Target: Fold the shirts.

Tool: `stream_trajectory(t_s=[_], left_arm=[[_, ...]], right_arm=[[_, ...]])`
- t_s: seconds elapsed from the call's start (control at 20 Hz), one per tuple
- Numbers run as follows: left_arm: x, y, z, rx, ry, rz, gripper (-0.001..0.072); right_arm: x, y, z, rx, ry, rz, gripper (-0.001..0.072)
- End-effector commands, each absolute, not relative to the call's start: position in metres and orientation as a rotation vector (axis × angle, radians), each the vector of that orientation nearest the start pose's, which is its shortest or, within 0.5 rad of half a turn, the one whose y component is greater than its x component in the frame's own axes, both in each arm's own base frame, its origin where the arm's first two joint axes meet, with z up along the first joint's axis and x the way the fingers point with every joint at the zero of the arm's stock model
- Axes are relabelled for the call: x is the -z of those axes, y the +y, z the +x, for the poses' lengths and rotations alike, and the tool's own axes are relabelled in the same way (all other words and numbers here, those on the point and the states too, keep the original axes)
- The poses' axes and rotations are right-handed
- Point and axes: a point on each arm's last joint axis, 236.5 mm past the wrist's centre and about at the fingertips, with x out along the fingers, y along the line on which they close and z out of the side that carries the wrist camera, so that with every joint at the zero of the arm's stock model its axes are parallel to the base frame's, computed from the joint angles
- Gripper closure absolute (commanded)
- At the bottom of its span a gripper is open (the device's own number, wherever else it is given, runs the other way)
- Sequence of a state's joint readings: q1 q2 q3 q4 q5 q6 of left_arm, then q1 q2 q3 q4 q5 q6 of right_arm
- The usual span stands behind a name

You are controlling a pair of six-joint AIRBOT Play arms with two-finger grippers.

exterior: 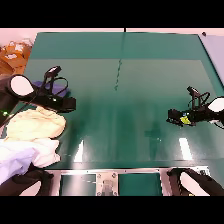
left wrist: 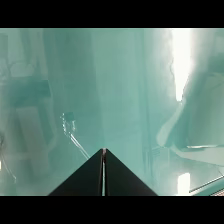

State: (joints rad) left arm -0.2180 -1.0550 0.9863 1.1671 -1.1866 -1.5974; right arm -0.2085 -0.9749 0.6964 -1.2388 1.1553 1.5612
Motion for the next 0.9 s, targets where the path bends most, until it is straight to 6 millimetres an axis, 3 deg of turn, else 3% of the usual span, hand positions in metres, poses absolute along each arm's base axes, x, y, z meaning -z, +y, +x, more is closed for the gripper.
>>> stream_trajectory(t_s=[0.0,0.55,0.7,0.85], left_arm=[[-0.040,-0.155,0.303,0.398,1.283,-0.253,0.0683],[-0.041,-0.156,0.303,0.399,1.282,-0.254,0.0683],[-0.057,-0.172,0.324,0.425,1.178,-0.354,0.0683],[-0.073,-0.170,0.359,0.393,1.018,-0.385,0.0682]], right_arm=[[0.039,0.016,0.267,0.009,1.377,0.465,0.0700],[0.040,0.016,0.267,0.011,1.378,0.467,0.0700],[0.040,0.016,0.267,0.011,1.378,0.467,0.0700],[0.039,0.013,0.275,0.019,1.341,0.465,0.0700]])
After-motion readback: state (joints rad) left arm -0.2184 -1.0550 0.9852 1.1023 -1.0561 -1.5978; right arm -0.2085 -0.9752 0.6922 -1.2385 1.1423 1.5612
